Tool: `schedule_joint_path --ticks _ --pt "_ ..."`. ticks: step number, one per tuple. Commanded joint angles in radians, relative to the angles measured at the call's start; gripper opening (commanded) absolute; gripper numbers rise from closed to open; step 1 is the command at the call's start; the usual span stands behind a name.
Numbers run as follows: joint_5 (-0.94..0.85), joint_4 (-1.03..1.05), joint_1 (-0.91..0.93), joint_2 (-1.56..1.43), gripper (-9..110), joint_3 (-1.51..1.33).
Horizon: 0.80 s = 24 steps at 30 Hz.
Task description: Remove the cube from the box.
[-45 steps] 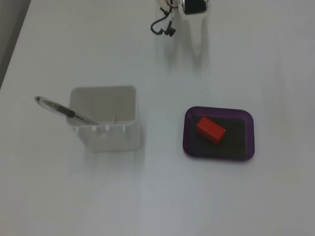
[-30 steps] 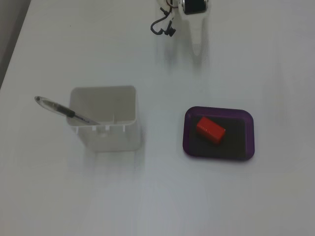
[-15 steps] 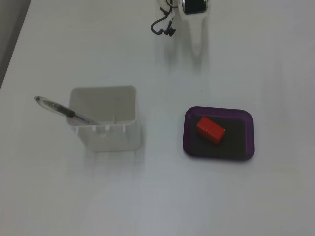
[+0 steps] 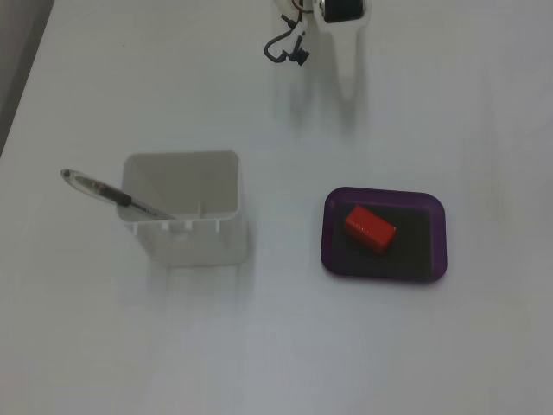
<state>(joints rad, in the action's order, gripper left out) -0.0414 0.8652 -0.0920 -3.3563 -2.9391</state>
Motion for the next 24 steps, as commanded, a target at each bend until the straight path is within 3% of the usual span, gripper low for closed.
schedule_joint_path --ticks 1,8,13,18,24 --pt "-0.005 -0.023 0.006 0.063 0 0.106" --pt "0.009 -0.034 -0.008 0.623 0 0.476" --pt "0.169 0.091 -0.011 1.034 0 0.834" --pt "0.354 0.241 -0.014 1.405 10 1.172" --pt "0.428 0.265 -0.014 1.712 17 1.425"
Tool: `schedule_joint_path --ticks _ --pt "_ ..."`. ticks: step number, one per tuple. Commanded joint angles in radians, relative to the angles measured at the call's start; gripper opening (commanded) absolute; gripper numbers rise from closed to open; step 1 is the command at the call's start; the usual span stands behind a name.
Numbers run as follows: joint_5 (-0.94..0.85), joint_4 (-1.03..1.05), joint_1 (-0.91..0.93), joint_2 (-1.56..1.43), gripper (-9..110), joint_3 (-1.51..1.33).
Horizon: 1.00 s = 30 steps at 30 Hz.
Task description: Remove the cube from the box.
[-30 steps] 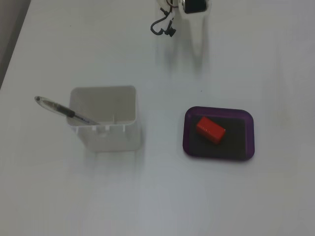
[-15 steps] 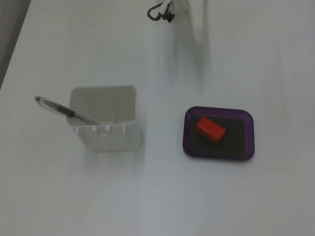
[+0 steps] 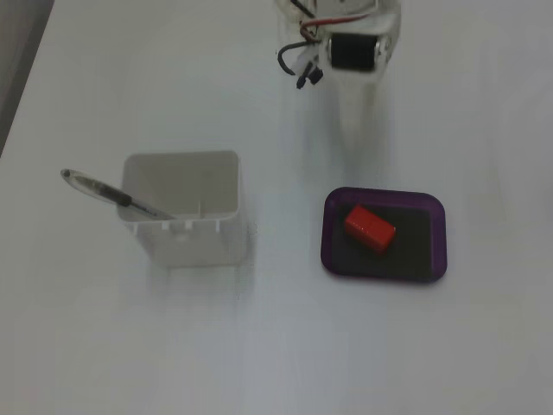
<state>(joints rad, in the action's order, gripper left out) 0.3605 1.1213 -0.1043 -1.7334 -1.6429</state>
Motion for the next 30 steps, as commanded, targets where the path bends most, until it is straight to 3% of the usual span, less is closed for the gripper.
schedule_joint_path --ticks 1,16,30 --pt "0.034 0.009 -0.002 0.118 17 0.158" --pt "0.054 -0.002 -0.123 0.419 18 0.48" --pt "0.046 -0.003 -0.026 0.664 18 0.653"
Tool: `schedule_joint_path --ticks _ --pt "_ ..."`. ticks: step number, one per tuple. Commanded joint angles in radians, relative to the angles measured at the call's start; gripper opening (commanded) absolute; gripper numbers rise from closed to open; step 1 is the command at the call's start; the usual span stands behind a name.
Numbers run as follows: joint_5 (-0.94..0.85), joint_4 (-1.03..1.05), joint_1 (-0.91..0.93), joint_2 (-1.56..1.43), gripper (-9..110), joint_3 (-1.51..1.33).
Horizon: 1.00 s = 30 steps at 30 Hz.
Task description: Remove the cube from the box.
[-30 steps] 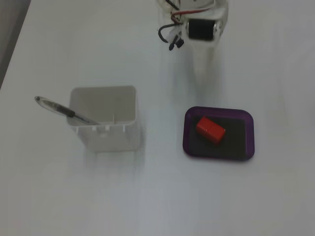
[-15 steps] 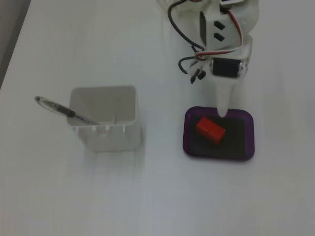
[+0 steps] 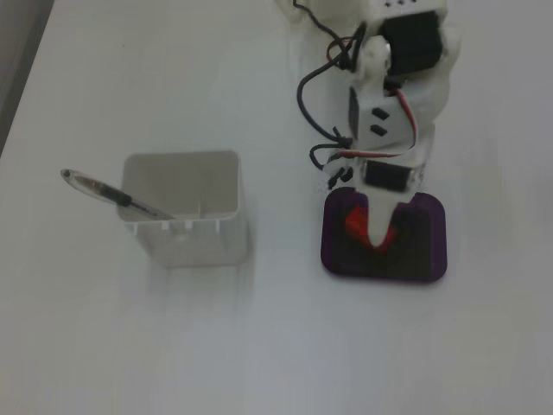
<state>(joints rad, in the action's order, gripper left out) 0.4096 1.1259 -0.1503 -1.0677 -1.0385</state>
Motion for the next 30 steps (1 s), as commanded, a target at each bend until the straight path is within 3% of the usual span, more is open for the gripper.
schedule_joint_path --ticks 1,30 --pt "-0.003 -0.008 0.025 0.005 18 0.051" --pt "-0.02 -0.011 0.02 0.014 17 0.032"
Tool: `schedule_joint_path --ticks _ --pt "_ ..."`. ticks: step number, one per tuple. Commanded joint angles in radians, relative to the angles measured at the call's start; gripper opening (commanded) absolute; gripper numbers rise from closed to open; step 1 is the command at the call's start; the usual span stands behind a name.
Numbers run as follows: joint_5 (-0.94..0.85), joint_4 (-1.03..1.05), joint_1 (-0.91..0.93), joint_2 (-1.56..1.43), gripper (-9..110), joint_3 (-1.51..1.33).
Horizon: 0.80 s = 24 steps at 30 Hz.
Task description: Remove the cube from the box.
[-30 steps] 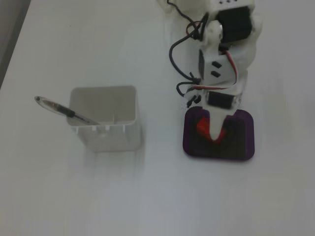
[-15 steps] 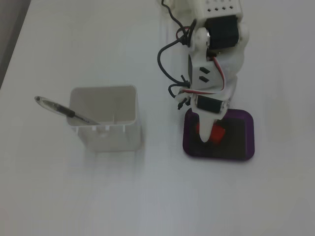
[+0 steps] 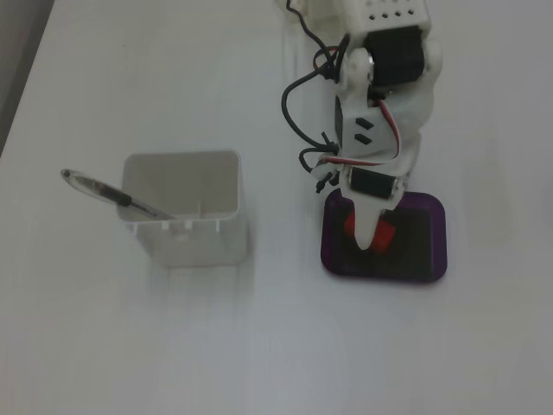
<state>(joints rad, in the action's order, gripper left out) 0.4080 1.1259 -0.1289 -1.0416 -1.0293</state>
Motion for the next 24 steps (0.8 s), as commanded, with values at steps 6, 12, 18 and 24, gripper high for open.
schedule_joint_path --ticks 6,12,18,24 --pt "-0.035 -0.009 -0.005 0.031 15 0.021" --pt "-0.035 -0.009 -0.005 0.067 4 0.028" --pt "-0.037 0.0 -0.009 0.058 -1 0.031" --pt "-0.038 0.103 -0.009 -0.038 -1 0.156"
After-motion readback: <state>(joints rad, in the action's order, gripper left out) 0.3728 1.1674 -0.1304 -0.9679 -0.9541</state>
